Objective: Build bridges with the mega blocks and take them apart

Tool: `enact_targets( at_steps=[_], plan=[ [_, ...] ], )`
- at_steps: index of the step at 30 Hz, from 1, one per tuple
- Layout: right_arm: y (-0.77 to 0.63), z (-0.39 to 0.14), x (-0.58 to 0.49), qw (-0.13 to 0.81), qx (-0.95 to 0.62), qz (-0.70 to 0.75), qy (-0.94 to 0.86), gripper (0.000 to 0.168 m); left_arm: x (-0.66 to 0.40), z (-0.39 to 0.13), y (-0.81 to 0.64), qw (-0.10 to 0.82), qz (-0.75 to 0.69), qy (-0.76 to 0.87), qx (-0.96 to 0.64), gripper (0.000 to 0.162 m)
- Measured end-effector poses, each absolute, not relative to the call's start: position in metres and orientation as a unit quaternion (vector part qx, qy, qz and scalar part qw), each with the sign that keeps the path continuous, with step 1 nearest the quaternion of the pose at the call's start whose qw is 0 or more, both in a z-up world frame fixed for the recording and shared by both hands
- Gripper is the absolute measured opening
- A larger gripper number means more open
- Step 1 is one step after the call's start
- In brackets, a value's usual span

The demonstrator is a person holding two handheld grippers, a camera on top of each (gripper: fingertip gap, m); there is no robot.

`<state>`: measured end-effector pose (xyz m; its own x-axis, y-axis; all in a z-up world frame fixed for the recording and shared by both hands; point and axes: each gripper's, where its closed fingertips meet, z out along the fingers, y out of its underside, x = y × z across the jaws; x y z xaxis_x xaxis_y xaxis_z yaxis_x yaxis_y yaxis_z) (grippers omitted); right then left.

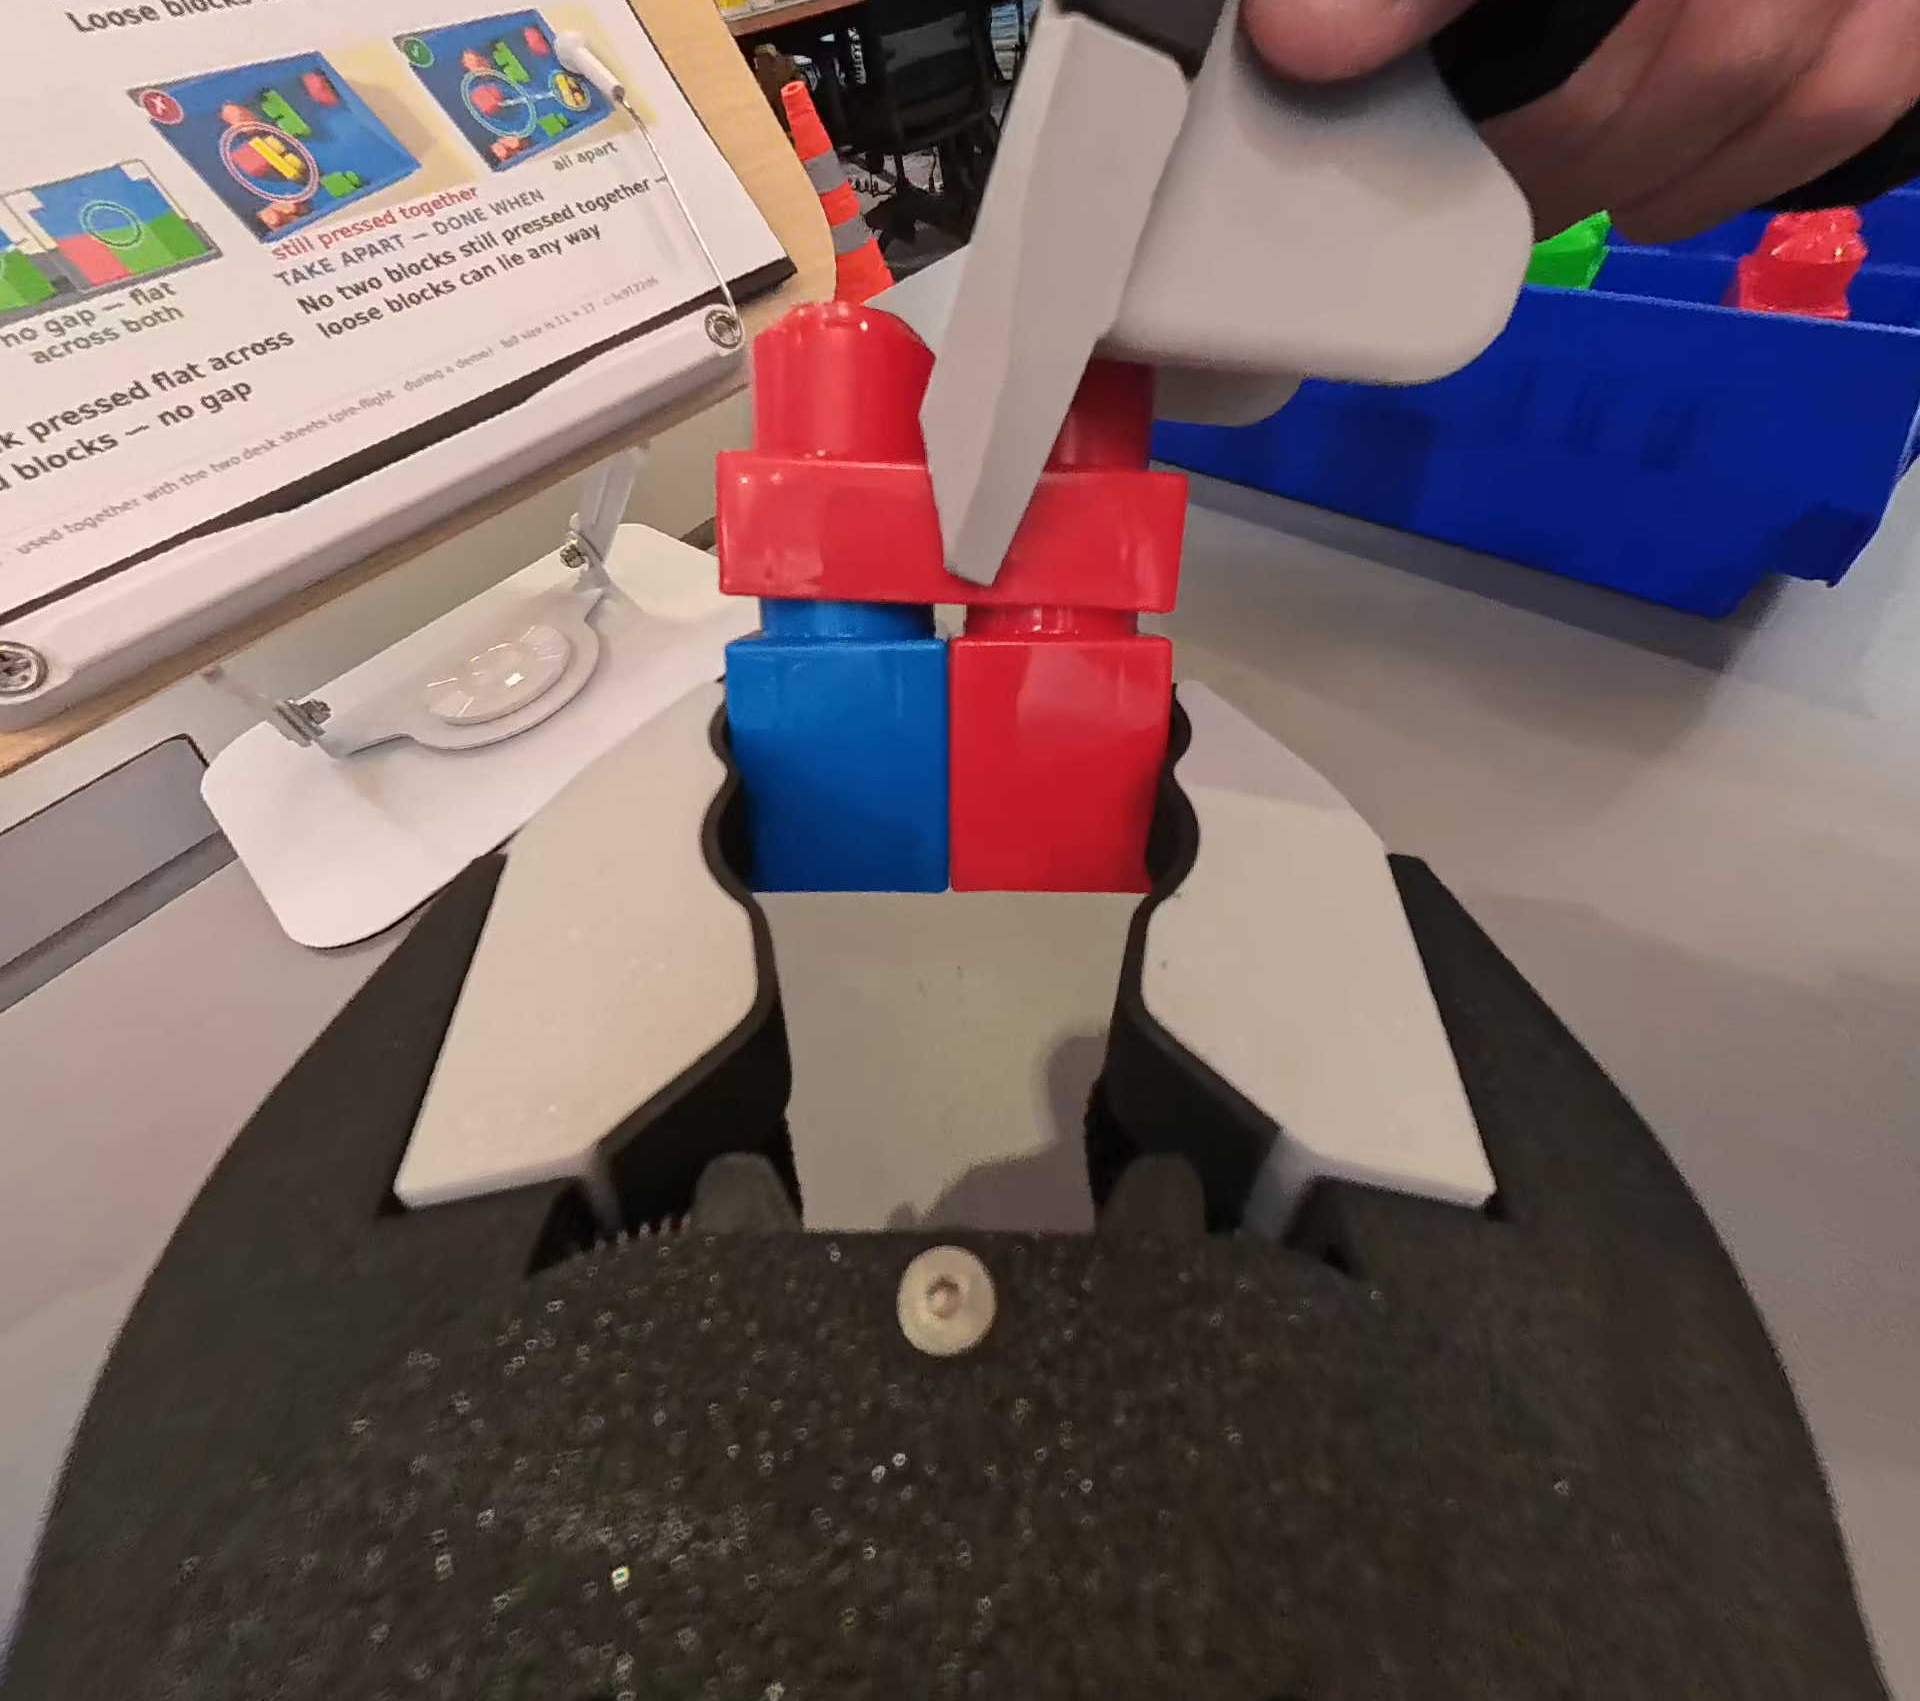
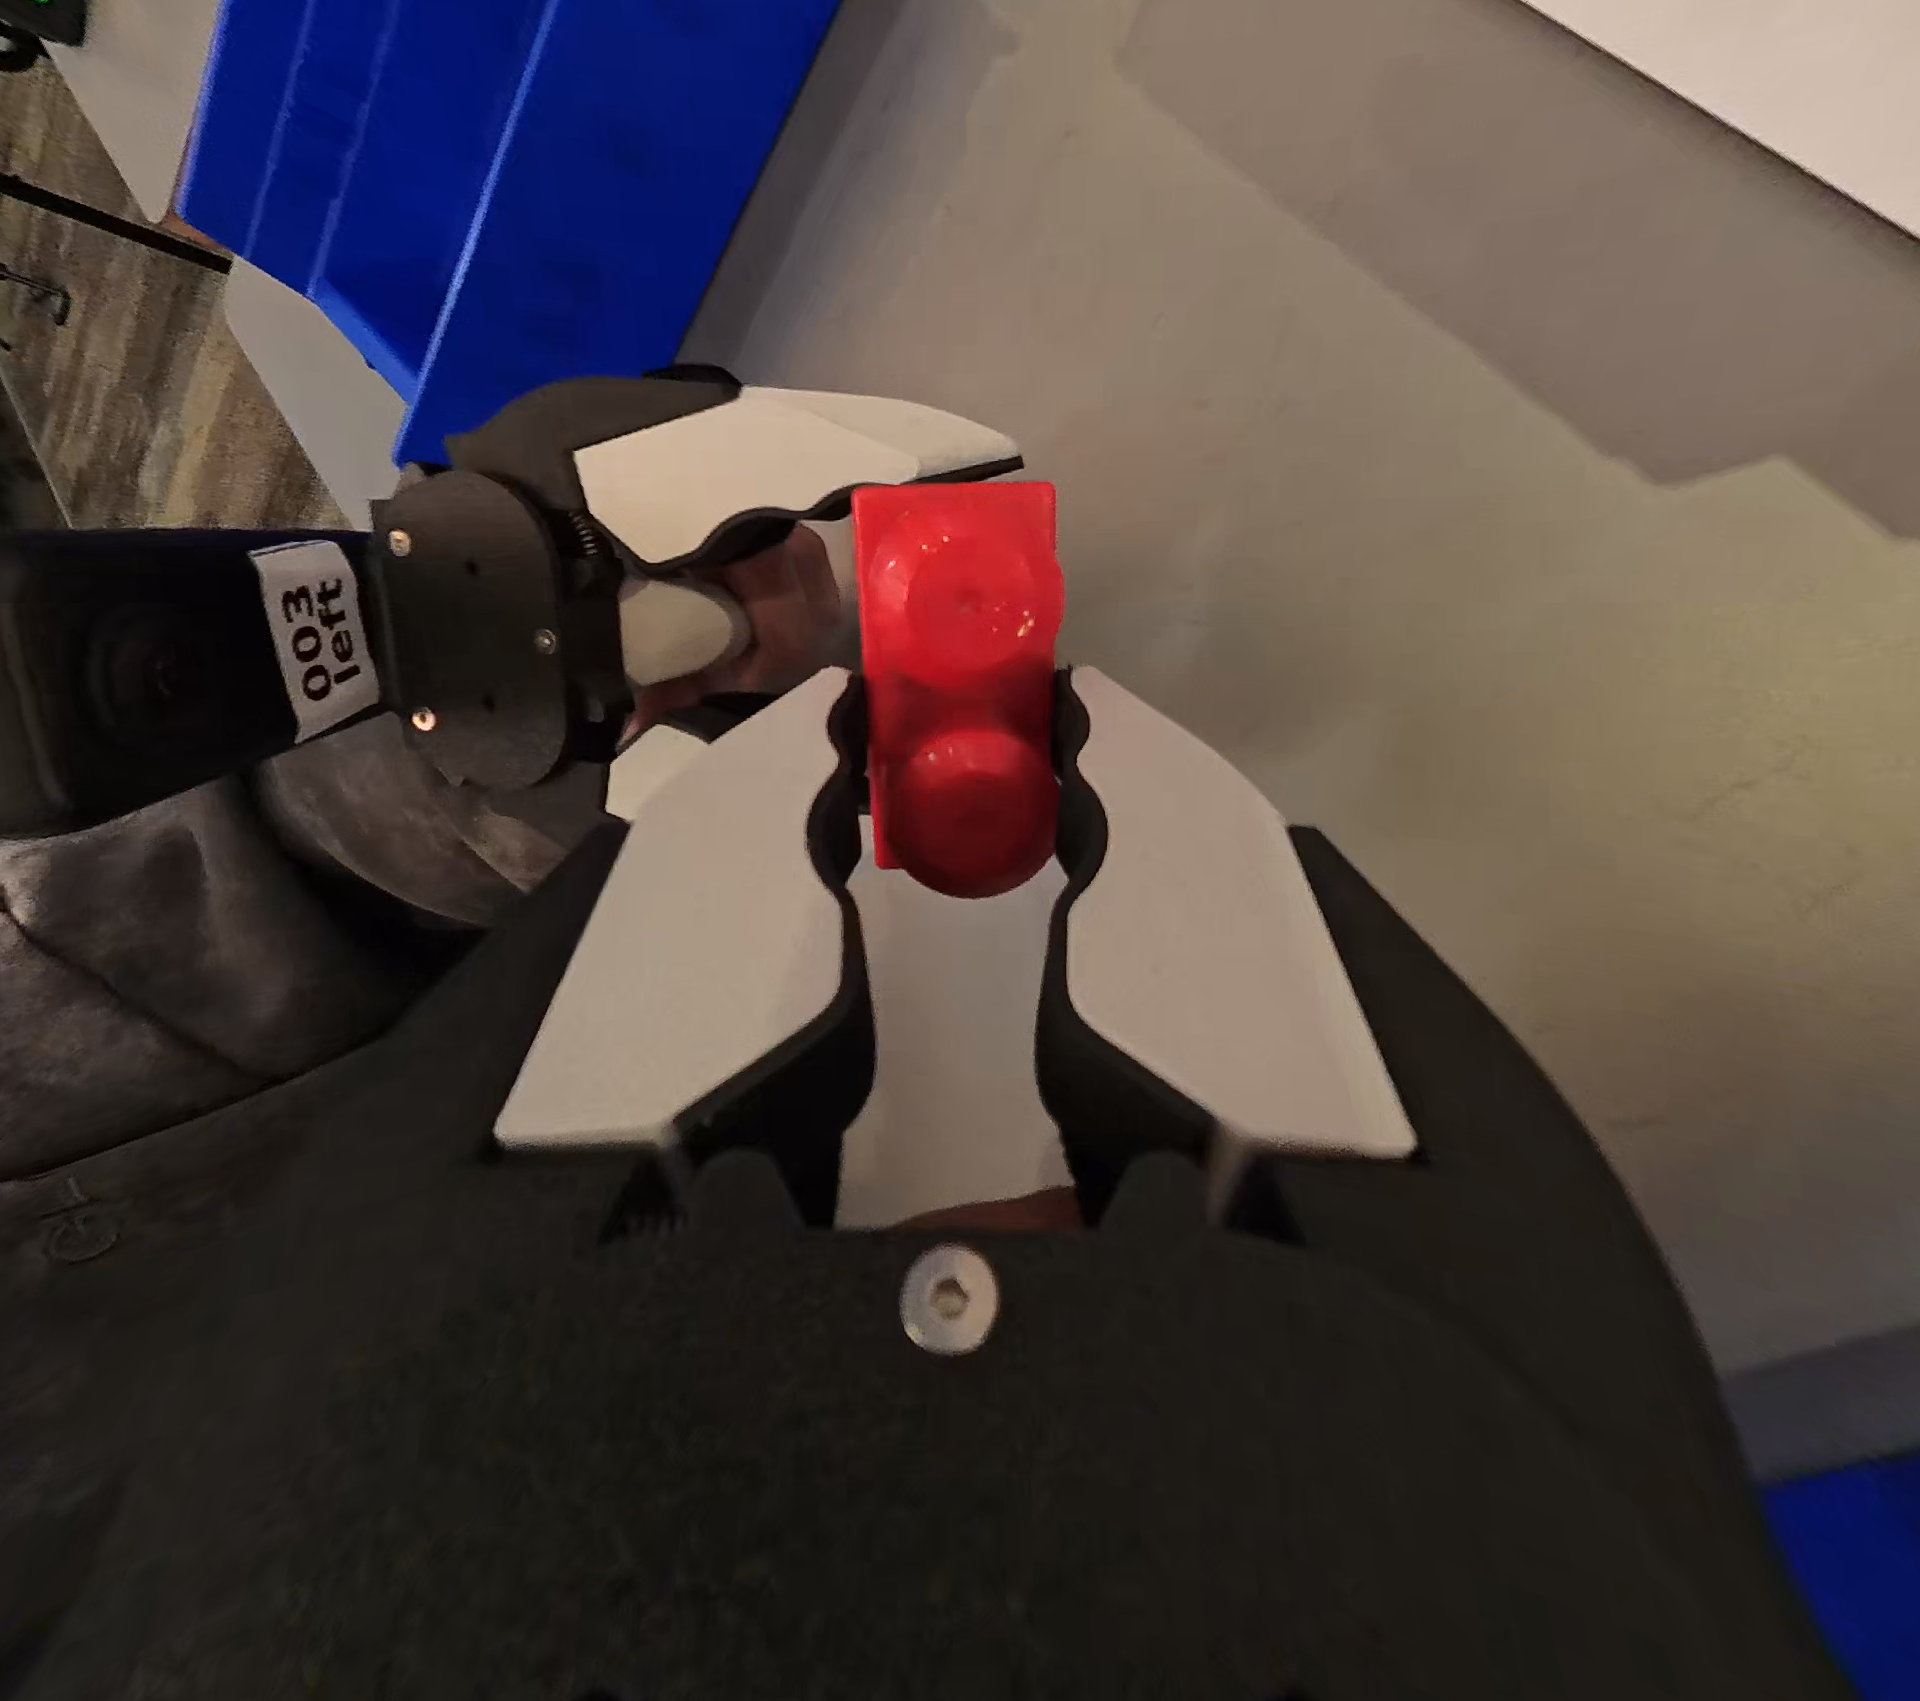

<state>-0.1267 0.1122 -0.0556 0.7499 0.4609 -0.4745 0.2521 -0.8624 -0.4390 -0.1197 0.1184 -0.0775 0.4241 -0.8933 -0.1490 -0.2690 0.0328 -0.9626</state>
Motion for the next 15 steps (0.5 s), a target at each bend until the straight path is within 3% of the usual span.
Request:
enact_targets(
  at_steps=[2,7,9,15],
  plan=[
    [0.113,-0.056,-0.126,0.181,-0.923,0.272,-0.202,0.035,-0.119,-0.077,0.119,0.556,-0.283,0.459,-0.633,0.074],
    [0.118,-0.029,-0.123,0.246,-0.892,0.336,-0.177,0.068,-0.129,-0.055,0.117,0.565,-0.354,0.427,-0.610,0.074],
    [0.119,-0.020,-0.120,0.260,-0.858,0.427,-0.118,0.077,-0.134,-0.049,0.117,0.562,-0.394,0.412,-0.600,0.074],
    [0.101,-0.025,-0.128,0.156,-0.677,0.716,0.061,0.081,-0.129,-0.047,0.106,0.536,-0.454,0.441,-0.559,0.074]
  ],
)
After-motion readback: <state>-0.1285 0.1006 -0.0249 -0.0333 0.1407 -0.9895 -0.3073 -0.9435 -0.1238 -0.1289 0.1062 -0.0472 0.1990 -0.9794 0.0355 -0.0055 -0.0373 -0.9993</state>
